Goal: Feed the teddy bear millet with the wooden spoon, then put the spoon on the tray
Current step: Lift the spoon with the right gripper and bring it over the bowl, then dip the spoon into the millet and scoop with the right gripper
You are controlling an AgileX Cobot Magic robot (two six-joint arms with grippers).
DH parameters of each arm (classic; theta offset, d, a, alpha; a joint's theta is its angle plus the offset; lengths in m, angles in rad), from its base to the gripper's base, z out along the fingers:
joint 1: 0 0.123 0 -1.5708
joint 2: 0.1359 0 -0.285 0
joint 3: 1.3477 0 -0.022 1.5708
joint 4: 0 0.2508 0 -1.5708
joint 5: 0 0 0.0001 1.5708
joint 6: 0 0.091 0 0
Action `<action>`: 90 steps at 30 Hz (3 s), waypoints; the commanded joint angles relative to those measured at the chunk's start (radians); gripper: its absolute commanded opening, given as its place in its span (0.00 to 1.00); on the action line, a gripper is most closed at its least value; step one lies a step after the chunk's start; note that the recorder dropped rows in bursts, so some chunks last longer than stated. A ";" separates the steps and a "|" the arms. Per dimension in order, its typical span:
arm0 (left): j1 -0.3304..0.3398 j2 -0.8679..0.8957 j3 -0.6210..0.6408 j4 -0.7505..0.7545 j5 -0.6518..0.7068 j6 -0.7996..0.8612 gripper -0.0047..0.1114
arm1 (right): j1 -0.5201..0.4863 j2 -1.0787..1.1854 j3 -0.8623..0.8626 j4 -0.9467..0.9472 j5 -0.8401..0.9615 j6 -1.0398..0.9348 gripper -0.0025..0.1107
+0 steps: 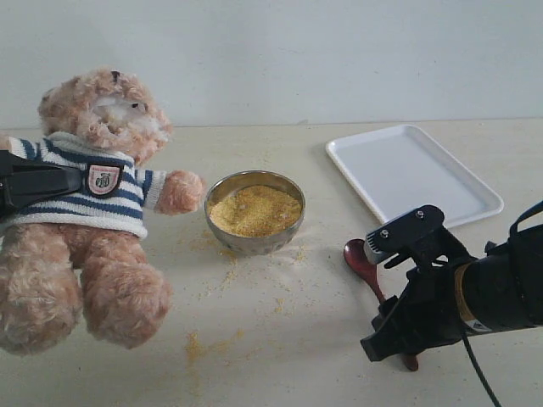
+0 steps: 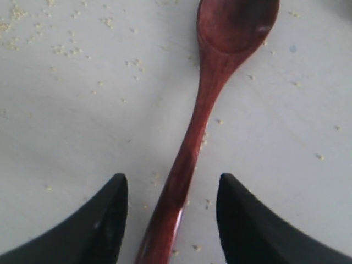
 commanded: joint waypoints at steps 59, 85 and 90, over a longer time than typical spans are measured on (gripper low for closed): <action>0.003 -0.001 -0.025 -0.130 -0.201 0.008 0.08 | 0.324 0.257 -0.757 0.173 0.869 -1.330 0.02; 0.003 -0.001 -0.025 -0.130 -0.201 0.008 0.08 | 0.324 0.279 -0.942 0.514 0.911 -1.366 0.02; 0.003 -0.001 -0.025 -0.130 -0.201 0.008 0.08 | 0.320 0.294 -0.942 0.514 0.914 -1.341 0.02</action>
